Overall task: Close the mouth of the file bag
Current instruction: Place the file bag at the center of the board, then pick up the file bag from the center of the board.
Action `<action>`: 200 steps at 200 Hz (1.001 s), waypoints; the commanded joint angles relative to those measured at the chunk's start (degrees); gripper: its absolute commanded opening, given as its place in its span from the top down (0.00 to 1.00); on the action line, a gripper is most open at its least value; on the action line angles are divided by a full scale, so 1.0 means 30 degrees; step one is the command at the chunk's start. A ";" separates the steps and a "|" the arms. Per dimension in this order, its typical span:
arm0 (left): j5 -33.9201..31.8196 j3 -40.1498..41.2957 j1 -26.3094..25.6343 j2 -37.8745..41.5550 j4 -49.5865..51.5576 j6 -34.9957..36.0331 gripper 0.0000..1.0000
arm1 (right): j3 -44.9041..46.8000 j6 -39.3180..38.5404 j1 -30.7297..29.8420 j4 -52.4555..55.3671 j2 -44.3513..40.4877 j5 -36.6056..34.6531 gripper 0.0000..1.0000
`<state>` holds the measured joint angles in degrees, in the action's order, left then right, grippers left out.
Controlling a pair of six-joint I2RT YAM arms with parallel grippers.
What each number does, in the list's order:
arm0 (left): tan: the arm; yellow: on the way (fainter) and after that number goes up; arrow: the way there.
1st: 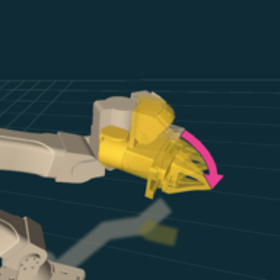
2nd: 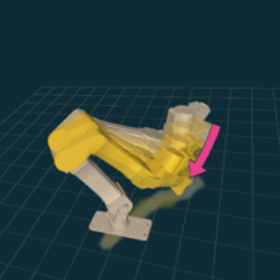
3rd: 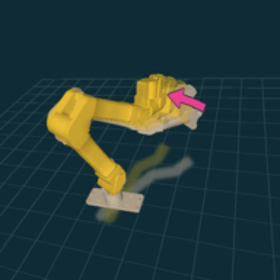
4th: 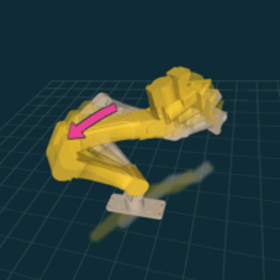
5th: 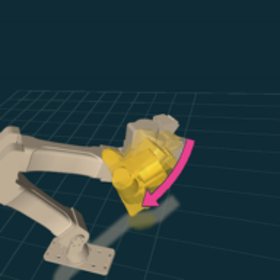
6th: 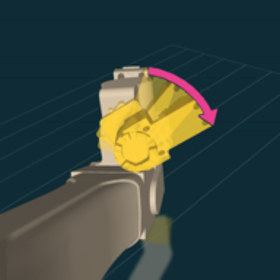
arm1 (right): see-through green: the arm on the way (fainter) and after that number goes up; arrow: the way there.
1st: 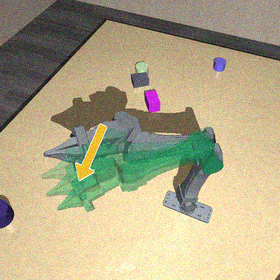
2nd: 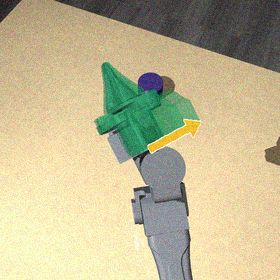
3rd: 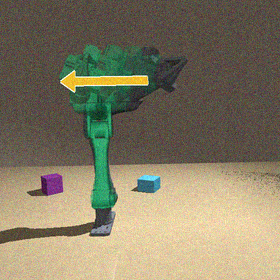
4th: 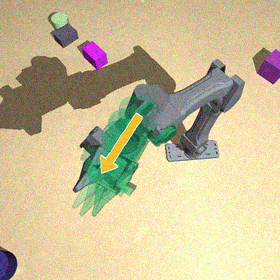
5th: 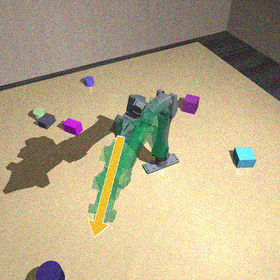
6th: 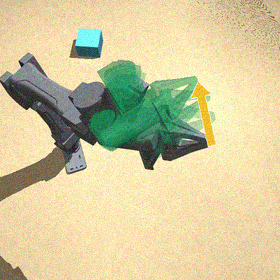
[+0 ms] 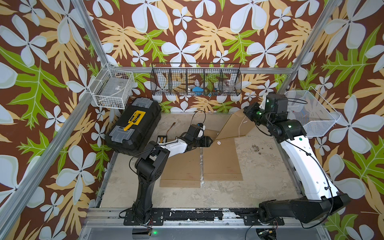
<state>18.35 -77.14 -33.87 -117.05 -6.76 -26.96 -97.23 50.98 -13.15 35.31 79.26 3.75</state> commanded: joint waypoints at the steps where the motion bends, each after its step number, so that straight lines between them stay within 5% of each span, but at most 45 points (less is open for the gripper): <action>1: 0.0617 -0.0616 -0.0019 -0.0540 0.0166 0.0375 0.28 | -0.0867 -0.0230 0.0003 -0.0173 -0.0149 -0.0150 1.00; 39: -0.0785 0.0181 0.0349 -0.0323 0.0742 -0.0022 0.27 | -0.1945 -0.0478 -0.0001 0.0283 0.0035 0.0242 1.00; 91: -0.0845 0.2996 0.0995 0.4491 -0.0628 0.1173 0.24 | -0.1716 -0.0513 0.0002 0.0145 -0.0028 0.1173 1.00; 146: 0.0581 1.0040 -0.0046 1.1886 -0.9751 0.5419 0.18 | 0.0230 0.0706 -0.0096 -0.1265 -0.0634 0.3355 1.00; 200: 0.2281 0.7628 -0.1042 1.0701 -0.8830 0.7496 0.18 | 0.0933 0.1540 -0.1170 -0.2249 -0.0787 0.4439 1.00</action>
<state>22.50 -51.51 -35.33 -83.77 -31.46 -9.61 -95.09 53.82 -15.90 33.01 77.34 14.24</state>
